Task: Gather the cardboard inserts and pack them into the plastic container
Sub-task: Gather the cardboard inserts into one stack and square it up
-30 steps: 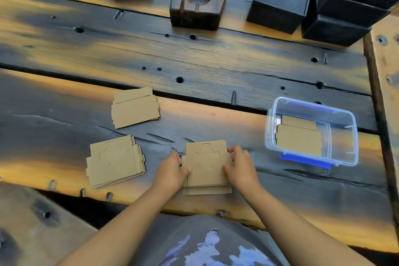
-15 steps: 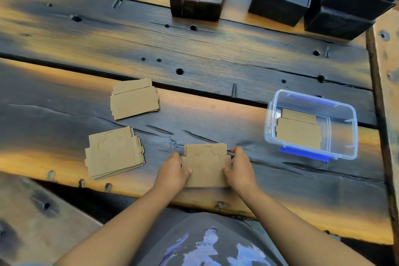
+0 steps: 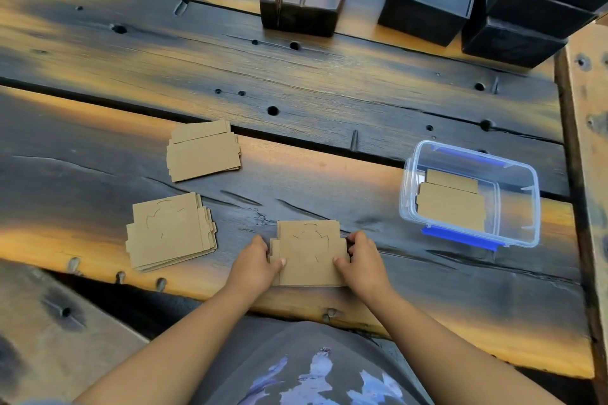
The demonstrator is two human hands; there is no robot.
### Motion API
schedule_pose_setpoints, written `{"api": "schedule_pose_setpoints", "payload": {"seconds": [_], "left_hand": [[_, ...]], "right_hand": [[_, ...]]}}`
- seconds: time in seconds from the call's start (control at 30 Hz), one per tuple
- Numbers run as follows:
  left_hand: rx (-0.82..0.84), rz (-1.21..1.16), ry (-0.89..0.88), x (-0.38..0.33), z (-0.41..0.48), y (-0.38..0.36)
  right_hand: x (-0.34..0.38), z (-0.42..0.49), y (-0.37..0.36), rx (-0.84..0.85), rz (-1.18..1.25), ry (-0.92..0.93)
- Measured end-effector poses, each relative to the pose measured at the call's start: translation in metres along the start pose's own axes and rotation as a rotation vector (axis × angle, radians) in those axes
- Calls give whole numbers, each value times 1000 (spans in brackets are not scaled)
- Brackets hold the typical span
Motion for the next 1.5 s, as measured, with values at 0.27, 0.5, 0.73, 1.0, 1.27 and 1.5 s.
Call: {"api": "schedule_pose_setpoints", "payload": {"seconds": [0.27, 0.5, 0.73, 1.0, 1.27, 1.5], "left_hand": [[47, -174, 83, 5, 0, -15], [46, -252, 133, 13, 2, -17], [-40, -347, 193, 32, -23, -15], [-177, -352, 150, 63, -41, 40], [-191, -306, 93, 122, -33, 131], [-152, -279, 54, 169, -19, 192]], "right_hand": [[-15, 3, -5, 36, 189, -130], [-4, 9, -4, 93, 103, -85], [19, 10, -18, 152, 79, 6], [95, 13, -33, 80, -112, 167], [192, 21, -79, 48, -204, 190], [247, 33, -120, 64, -219, 160]]}}
Point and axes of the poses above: each hand's wrist, its own z-axis towards the middle knuckle, its own y-axis out of the back of the hand, x = y × z, the point moved 9 cm from there along z, towards the middle knuckle, and after that the axes turned 14 degrees about x, right-handed, at the moved point
